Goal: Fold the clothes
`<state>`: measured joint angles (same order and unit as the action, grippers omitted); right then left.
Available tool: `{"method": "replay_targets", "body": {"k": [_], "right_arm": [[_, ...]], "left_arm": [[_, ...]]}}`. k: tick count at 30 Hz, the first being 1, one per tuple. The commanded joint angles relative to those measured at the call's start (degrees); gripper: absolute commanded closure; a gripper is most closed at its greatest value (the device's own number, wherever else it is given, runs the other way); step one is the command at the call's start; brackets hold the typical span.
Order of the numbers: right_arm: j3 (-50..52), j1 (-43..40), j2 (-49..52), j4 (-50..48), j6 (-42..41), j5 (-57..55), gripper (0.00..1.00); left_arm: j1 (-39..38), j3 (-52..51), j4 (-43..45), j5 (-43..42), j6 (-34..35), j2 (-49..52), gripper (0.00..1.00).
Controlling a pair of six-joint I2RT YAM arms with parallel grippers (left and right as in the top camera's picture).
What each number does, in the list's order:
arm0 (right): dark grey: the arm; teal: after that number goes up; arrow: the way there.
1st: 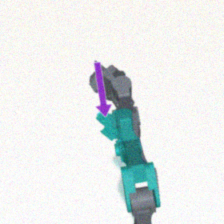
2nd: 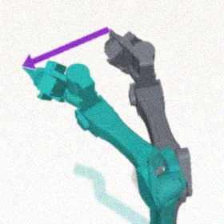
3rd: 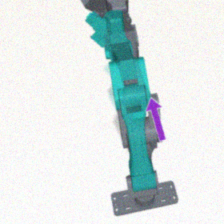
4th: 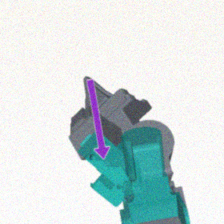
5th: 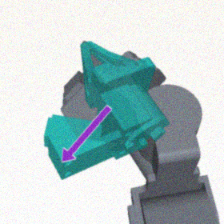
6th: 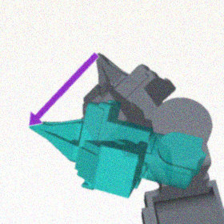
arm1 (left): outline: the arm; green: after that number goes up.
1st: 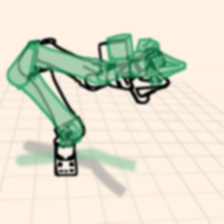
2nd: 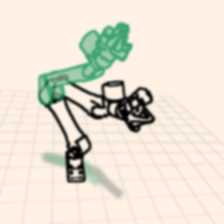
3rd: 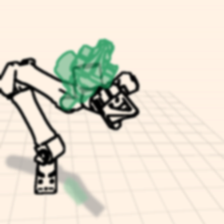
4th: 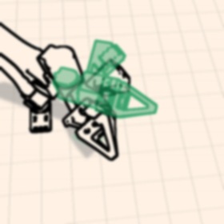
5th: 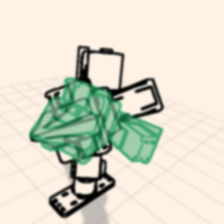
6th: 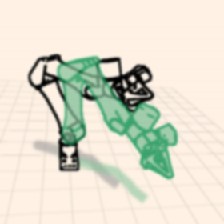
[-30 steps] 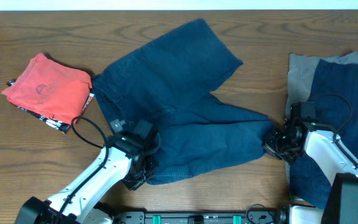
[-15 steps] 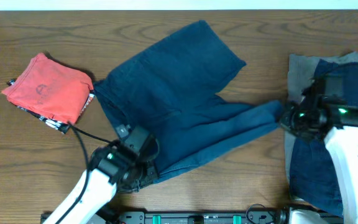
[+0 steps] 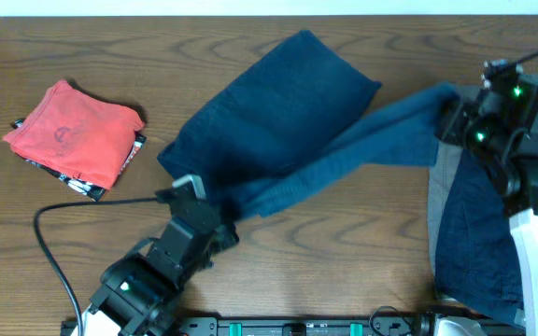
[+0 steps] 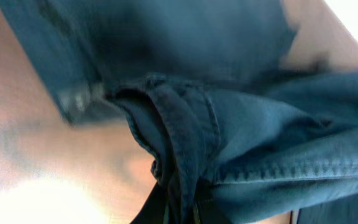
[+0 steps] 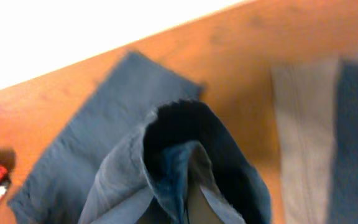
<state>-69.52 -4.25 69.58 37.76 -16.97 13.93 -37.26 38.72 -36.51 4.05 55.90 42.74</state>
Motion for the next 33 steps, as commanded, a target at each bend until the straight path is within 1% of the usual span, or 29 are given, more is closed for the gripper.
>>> {"method": "replay_targets", "body": {"k": [1,7,11,14,20,21,22,23,24,25,26,27,29,30,31,33], "right_arm": [[-1.4,2.7,4.3,-6.0,2.7,-0.5,0.99],[-4.1,8.9,14.7,-17.9,2.9,-0.6,0.99],[-6.9,11.9,22.6,-23.6,2.9,-0.6,0.99],[-7.5,14.5,29.3,-32.6,2.9,-0.6,0.99],[-7.5,18.0,41.1,-48.2,2.3,-0.6,0.99],[-7.5,18.5,42.7,-50.4,2.2,-0.6,0.93],[-7.5,19.0,44.4,-53.1,2.2,-0.6,0.82],[-7.5,19.3,45.8,-55.3,1.4,-0.6,0.62],[-7.5,19.6,47.0,-57.3,0.6,-0.6,0.50],[-7.5,19.6,47.8,-58.2,0.0,-0.6,0.41],[-7.4,19.6,47.9,-57.7,-0.1,-0.7,0.28],[-7.4,19.2,47.9,-56.9,-0.1,-1.2,0.19],[-7.5,18.2,47.3,-54.4,0.2,-1.3,0.19],[-7.4,17.5,47.1,-52.4,0.5,-1.6,0.21],[-7.5,16.9,46.9,-49.8,0.5,-1.7,0.28],[-7.4,15.9,46.9,-44.8,0.5,-1.7,0.33]], "left_arm": [[5.1,0.5,3.5,10.9,0.8,2.4,0.94],[20.1,0.5,11.8,6.6,0.8,11.1,0.94],[27.4,0.5,18.6,3.4,0.2,18.2,0.94],[30.6,0.5,25.6,0.2,-0.8,24.5,0.94],[32.6,0.5,37.7,0.2,-0.7,36.8,0.94],[32.6,0.5,40.4,0.2,-0.8,38.9,0.94],[32.6,0.5,43.0,0.2,-0.8,40.6,0.91],[32.6,0.5,45.5,-0.1,-0.8,42.2,0.79],[32.7,0.5,48.0,-0.8,-0.8,43.7,0.62],[33.1,0.5,50.2,-2.2,-0.8,44.7,0.46],[33.7,0.5,51.5,-3.8,-1.0,45.2,0.38],[34.5,0.5,52.3,-5.8,-1.7,45.2,0.31],[36.1,0.5,52.2,-8.8,-3.3,44.8,0.22],[36.9,0.5,52.0,-10.0,-4.4,44.6,0.21],[37.7,0.5,51.7,-11.5,-5.5,44.5,0.19],[38.7,0.5,50.6,-13.9,-5.9,44.5,0.19]]}}
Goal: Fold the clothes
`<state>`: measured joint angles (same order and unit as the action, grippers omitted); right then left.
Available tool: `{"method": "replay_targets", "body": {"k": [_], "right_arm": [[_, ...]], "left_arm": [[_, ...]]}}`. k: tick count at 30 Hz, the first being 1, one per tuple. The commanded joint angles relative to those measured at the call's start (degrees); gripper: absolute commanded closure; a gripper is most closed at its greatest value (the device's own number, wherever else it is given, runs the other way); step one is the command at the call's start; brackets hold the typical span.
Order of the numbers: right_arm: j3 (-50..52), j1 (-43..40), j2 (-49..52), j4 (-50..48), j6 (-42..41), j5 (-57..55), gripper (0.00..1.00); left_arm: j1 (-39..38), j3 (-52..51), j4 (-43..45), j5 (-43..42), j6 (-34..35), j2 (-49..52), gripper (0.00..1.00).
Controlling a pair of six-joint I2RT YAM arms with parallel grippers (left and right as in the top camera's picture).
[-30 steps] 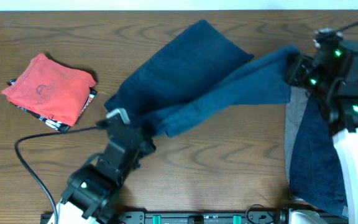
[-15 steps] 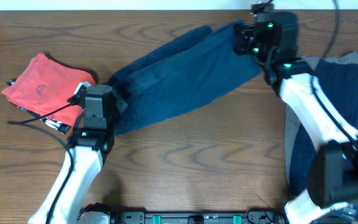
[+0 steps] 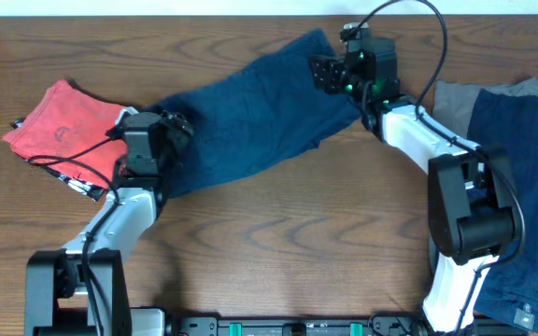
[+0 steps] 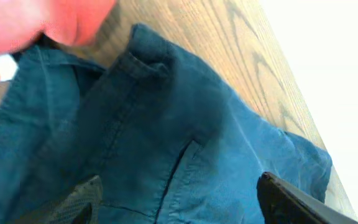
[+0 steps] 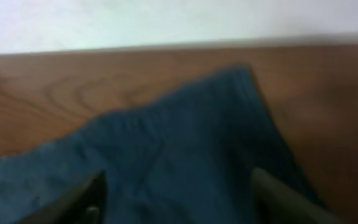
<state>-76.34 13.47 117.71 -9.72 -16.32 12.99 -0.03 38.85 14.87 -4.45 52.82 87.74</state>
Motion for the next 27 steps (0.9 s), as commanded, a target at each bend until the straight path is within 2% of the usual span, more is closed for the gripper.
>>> {"method": "replay_targets", "body": {"k": [1,5,12,15,20,22,24,27], "right_arm": [[-0.6,-2.2,-1.0,5.9,-0.1,-0.8,0.33],[-0.6,-2.7,0.6,12.6,3.8,-0.8,0.35],[-0.6,-2.6,3.0,17.0,4.9,-1.0,0.34],[-0.6,-2.6,4.3,22.0,4.8,-2.6,0.27],[-0.5,-2.6,6.1,28.3,5.8,-5.1,0.20],[-0.5,-2.6,6.0,31.1,5.9,-6.4,0.27],[-0.5,-2.7,5.4,35.5,5.4,-9.5,0.33],[-0.5,-2.8,3.9,44.1,0.9,-17.2,0.34]], "left_arm": [[1.7,0.4,-1.9,-6.8,-2.9,-0.5,0.18],[1.6,0.4,-8.7,-9.3,-2.9,-0.5,0.19],[1.5,0.4,-21.7,-9.7,-2.9,-0.5,0.19],[1.5,0.4,-26.2,-9.7,-2.9,-0.5,0.18],[1.5,0.4,-30.4,-9.7,-3.3,-0.5,0.19],[1.5,0.4,-31.7,-9.7,-4.7,-0.5,0.19],[1.5,0.4,-32.8,-12.2,-10.3,-0.6,0.19],[1.5,0.4,-36.0,-15.1,-15.8,-1.5,0.18]]}}
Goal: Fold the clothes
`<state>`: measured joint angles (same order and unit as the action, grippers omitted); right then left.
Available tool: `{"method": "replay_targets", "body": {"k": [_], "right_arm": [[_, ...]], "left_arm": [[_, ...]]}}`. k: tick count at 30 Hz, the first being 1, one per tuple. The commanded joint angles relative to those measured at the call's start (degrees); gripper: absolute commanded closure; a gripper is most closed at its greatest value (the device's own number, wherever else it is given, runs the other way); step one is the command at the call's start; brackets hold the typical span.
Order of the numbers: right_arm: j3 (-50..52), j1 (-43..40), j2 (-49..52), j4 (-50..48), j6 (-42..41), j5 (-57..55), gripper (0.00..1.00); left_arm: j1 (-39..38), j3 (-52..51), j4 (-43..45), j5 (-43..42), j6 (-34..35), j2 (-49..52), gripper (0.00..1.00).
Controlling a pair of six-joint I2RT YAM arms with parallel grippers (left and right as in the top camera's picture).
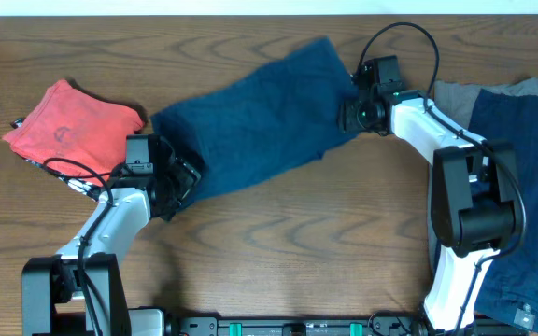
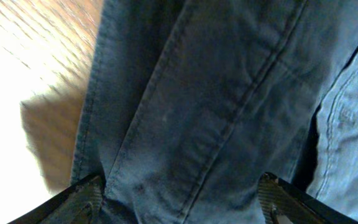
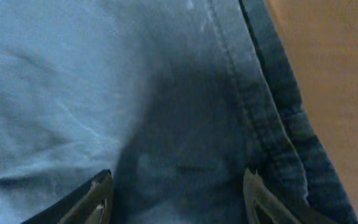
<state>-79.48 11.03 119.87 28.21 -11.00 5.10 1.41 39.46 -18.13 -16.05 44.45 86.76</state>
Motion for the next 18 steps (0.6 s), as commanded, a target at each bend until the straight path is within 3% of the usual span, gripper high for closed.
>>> {"method": "replay_targets", "body": {"k": [1,7,11,13,15,18], "right_arm": [[2.7,-0.5,1.2,9.1,-6.1,-11.6,0.34],[2.7,-1.0,-3.4,22.8,-8.9,-17.0,0.39],[2.7,-0.9,-8.9,26.8,-11.1,-17.6,0.34],[2.7,-0.9,-12.2,27.1,-11.5,-17.5,0.32],[2.7,-0.9,-15.7,26.7,-11.5,-17.3,0.03],[2.7,-0.9,-20.6,25.8,-10.4,-16.6,0.01]], "left_arm": [[0.0,-0.2,-4.5,-3.5,-8.0,-1.0,0.18],[0.0,-0.2,-9.5,-5.8,-16.9,-9.7,0.14],[0.0,-0.2,-8.7,-5.5,-19.1,-15.5,0.02],[0.0,-0.2,-7.5,-5.3,-18.8,-16.2,0.02],[0.0,-0.2,-6.3,-5.2,-17.8,-15.5,0.02],[0.0,-0.2,-4.3,-3.6,-16.4,-12.1,0.02]]}}
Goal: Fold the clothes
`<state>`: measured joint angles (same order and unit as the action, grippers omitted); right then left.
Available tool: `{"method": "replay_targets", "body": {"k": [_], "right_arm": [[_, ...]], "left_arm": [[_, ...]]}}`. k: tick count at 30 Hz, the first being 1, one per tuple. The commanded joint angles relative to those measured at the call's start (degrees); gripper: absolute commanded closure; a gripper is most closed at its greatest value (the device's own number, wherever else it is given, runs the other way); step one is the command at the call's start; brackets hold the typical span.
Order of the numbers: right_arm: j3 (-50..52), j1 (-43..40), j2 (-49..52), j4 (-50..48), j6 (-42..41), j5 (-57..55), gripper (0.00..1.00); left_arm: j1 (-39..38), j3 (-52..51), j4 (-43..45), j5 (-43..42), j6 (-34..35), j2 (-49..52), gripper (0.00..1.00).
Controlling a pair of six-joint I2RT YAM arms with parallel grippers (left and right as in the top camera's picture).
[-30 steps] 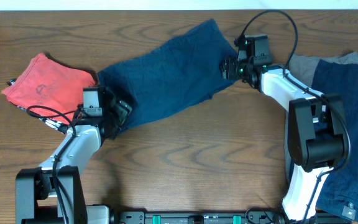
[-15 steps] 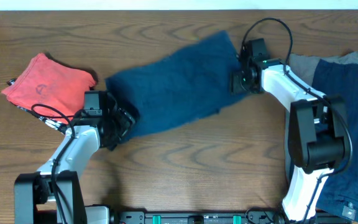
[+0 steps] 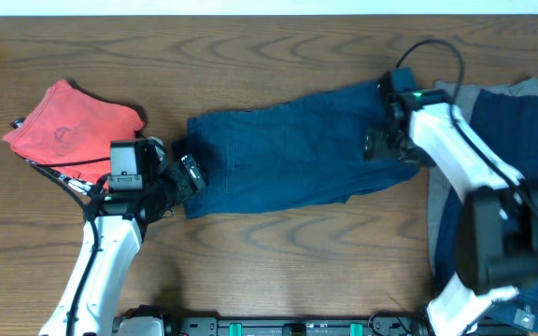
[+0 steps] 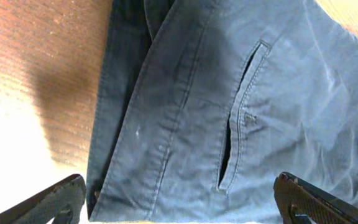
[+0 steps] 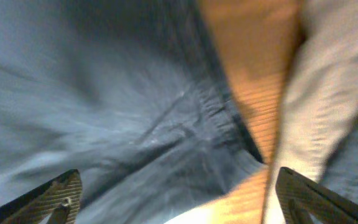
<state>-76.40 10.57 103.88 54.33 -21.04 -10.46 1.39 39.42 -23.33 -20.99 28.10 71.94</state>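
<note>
Dark blue trousers lie folded in a long band across the middle of the table. Their waist end with a pocket slit is at the left. My left gripper stands at that left end. In the left wrist view it is open wide, with the cloth under the gap. My right gripper is at the band's right end. In the right wrist view it is also open wide over the blue cloth. That view is blurred.
A folded red garment lies on a printed one at the far left. A pile of grey and blue clothes covers the right edge, close to the trousers' right end. Grey cloth shows beside the right fingers.
The trousers lay slanting up toward the back right; now they lie nearly level, shifted right and toward the front. Both grippers, still open, have moved with the two ends.
First both grippers were shut on the trousers, one half stretched out to the right above the other. Then the trousers lay doubled in a slanted band with both grippers open at its ends. Now the band lies nearly level, nearer the front.
</note>
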Motion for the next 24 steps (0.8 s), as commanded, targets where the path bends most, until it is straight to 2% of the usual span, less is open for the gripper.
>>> {"method": "replay_targets", "body": {"k": [1,9,13,14,17,19,21,22,24], "right_arm": [[-0.4,-0.4,-5.9,-0.5,0.7,-0.4,0.01],[-0.4,-0.4,-10.2,0.4,3.1,4.3,0.01],[-0.4,-0.4,-10.2,0.8,3.1,4.9,0.01],[-0.4,-0.4,-10.2,0.7,3.1,4.9,0.01],[-0.4,-0.4,-10.2,0.2,3.4,5.0,0.04],[-0.4,-0.4,-10.2,-0.3,4.4,5.2,0.09],[-0.4,-0.4,-10.1,-0.9,7.0,7.9,0.18],[-0.4,-0.4,-10.0,-1.2,8.5,9.9,0.25],[-0.4,-0.4,-9.7,-1.8,10.5,13.7,0.47]], "left_arm": [[0.0,-0.2,2.0,2.8,0.4,4.3,0.02],[0.0,-0.2,16.5,3.7,0.7,17.9,0.02],[0.0,-0.2,20.3,1.0,2.4,22.7,0.00],[0.0,-0.2,20.6,-0.5,2.7,23.5,0.07],[0.0,-0.2,21.1,-6.4,2.6,24.5,0.41],[0.0,-0.2,21.1,-9.1,2.6,24.4,0.70],[0.3,-0.2,21.1,-12.8,2.6,23.7,0.94],[0.5,-0.1,21.1,-14.6,2.6,23.0,0.94],[1.2,0.1,20.8,-17.3,2.6,20.9,0.94]]}}
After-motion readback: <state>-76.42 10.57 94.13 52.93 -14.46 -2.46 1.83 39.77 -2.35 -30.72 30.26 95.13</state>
